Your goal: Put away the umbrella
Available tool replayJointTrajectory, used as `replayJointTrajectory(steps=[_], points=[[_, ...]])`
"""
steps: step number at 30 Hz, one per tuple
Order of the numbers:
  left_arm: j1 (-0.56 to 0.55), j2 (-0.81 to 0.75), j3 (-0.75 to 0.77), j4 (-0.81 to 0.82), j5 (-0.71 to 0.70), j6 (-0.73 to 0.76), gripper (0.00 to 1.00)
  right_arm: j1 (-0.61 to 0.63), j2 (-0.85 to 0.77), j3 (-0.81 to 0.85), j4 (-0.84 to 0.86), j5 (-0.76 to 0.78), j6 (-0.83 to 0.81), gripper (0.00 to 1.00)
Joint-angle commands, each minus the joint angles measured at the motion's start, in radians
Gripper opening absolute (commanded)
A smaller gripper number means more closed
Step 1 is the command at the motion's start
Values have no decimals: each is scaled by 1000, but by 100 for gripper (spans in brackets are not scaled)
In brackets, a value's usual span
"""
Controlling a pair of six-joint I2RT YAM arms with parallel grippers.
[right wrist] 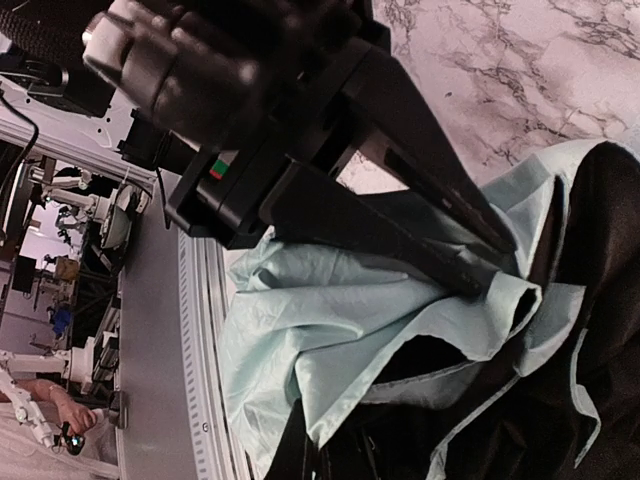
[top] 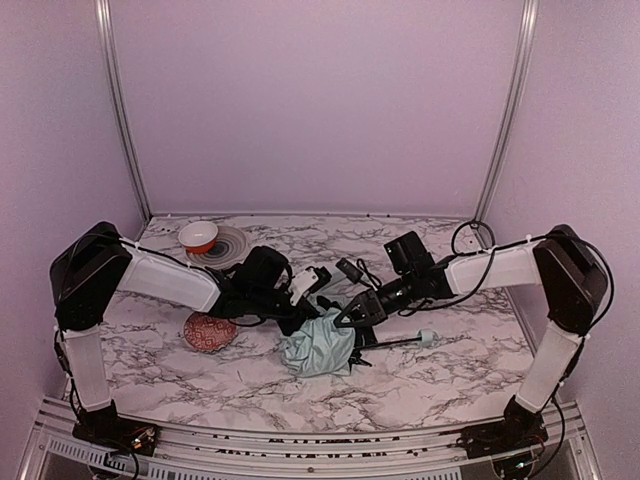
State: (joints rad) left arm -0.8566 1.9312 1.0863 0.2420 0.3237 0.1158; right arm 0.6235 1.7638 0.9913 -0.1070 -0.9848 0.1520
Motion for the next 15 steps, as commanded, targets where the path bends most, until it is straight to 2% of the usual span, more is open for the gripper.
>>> replayJointTrajectory(steps=[1,5,7,13,15], points=[[15,-22,17,-15,2,3,23,-27,17,-19,169,10,155,0],[16,-12,25,-30,22,28,27,-32,79,-3,223,70,230,0],[17,-11,27,-40,20,24,32,-35,108,3,224,109,241,0],[75,-92,31,-20,-61,-31,76,-41,198,14,74,207,163,0],[96,-131,35,-19,-83,-31,80,-40,210,12,62,211,150,0]])
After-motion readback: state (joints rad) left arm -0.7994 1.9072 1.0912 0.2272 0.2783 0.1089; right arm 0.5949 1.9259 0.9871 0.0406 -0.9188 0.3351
